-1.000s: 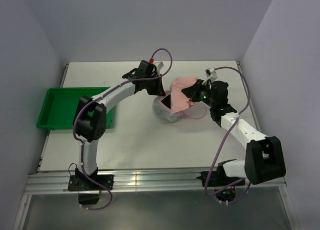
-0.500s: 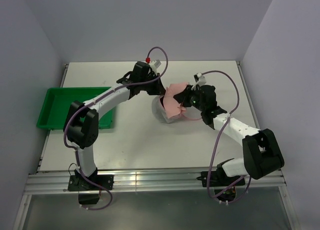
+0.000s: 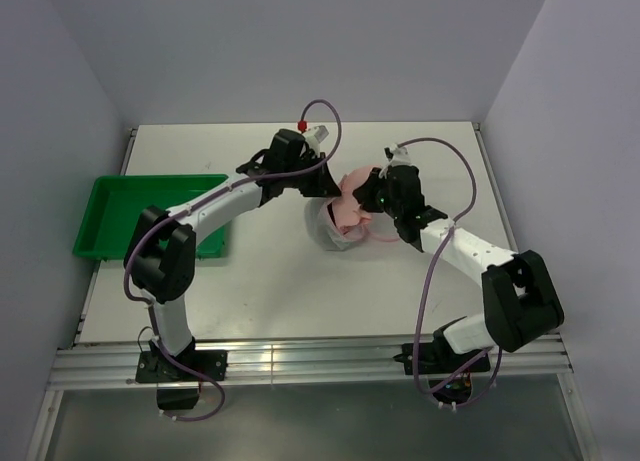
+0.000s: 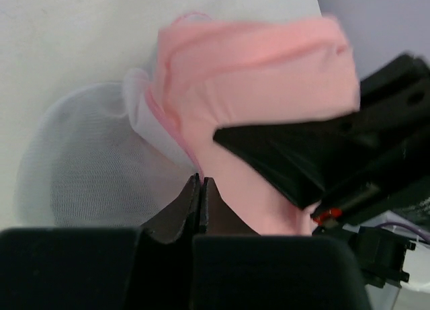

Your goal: Place the bra in the laundry bag and zip it closed

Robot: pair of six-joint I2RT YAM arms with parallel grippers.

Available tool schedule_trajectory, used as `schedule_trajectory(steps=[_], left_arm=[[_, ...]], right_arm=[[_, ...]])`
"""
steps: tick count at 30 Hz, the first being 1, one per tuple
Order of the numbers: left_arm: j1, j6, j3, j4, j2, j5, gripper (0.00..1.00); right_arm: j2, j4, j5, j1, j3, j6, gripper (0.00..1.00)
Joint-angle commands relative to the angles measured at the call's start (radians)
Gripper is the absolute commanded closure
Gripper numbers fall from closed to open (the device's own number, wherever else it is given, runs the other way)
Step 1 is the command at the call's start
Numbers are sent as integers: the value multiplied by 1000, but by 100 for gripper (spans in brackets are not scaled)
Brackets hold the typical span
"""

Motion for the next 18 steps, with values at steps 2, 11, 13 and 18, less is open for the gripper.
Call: schedule_trajectory(steps=[2, 11, 13, 18], left_arm=[[-41, 28, 55, -23, -60, 45, 100], [-49, -21, 41, 83, -60, 31, 100], [-49, -24, 61, 79, -49, 17, 100], [-48, -31, 35, 120, -61, -35, 100]], right_arm=[[10, -49, 180, 8, 139, -30, 100], [-28, 104, 174, 115, -57, 43, 100], [-42, 123, 169, 127, -89, 69, 100], [-142, 94, 177, 135, -161, 60, 100]])
